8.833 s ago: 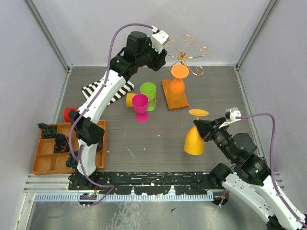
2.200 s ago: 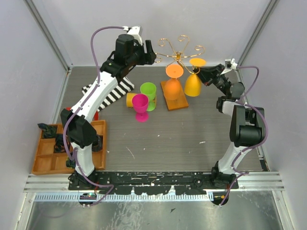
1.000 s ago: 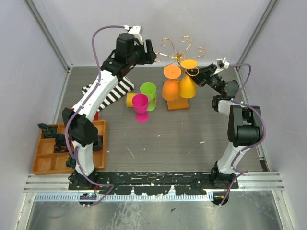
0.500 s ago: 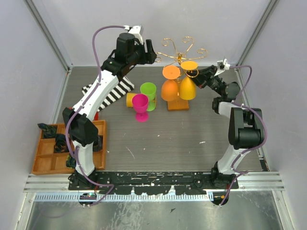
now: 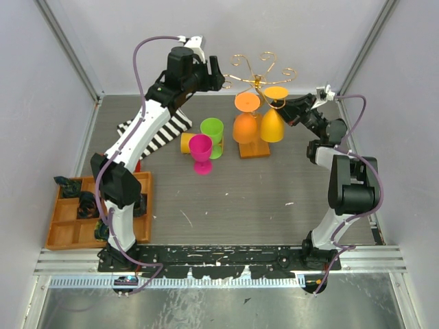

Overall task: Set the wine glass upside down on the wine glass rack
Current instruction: Turn the wine glass upside down at the wine rack.

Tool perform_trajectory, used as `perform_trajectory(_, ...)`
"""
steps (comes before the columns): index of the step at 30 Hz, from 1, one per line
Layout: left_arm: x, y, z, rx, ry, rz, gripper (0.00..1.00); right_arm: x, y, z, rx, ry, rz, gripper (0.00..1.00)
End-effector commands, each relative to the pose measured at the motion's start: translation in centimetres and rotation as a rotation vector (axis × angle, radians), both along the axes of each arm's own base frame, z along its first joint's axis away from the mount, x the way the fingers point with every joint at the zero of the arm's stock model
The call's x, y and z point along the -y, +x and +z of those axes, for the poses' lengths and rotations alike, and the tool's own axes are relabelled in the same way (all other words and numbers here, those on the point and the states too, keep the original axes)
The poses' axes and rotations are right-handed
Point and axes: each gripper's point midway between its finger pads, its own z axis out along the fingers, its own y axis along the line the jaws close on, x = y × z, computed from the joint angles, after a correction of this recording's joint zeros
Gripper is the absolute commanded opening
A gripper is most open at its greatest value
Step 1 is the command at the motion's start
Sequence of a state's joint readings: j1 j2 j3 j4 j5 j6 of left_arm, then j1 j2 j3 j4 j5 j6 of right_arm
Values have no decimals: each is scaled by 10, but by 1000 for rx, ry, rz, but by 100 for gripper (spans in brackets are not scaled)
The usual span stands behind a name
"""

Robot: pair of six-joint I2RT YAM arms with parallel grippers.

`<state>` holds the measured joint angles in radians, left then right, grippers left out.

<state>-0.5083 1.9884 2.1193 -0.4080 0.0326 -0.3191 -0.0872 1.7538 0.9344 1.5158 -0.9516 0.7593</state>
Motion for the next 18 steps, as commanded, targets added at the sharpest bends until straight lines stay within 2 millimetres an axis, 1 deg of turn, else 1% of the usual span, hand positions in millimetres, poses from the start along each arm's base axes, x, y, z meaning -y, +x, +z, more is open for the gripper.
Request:
perform_trajectory(1,10,-6,-2,-15,3,-44,76,-1,-29,48,248,-20,-10,1)
perform_trajectory(7,10,-6,-3,-18,6,-42,76,7,-24,55,277,-29,-34,1)
perform_trajectory(11,10,-5,-2,-17,5,-44,76,6,-20,58,289,-38,-19,1)
perform_trajectory(18,13,-4,-4,-25,4,-53,76,-2,-16,52,311,-84,14,1)
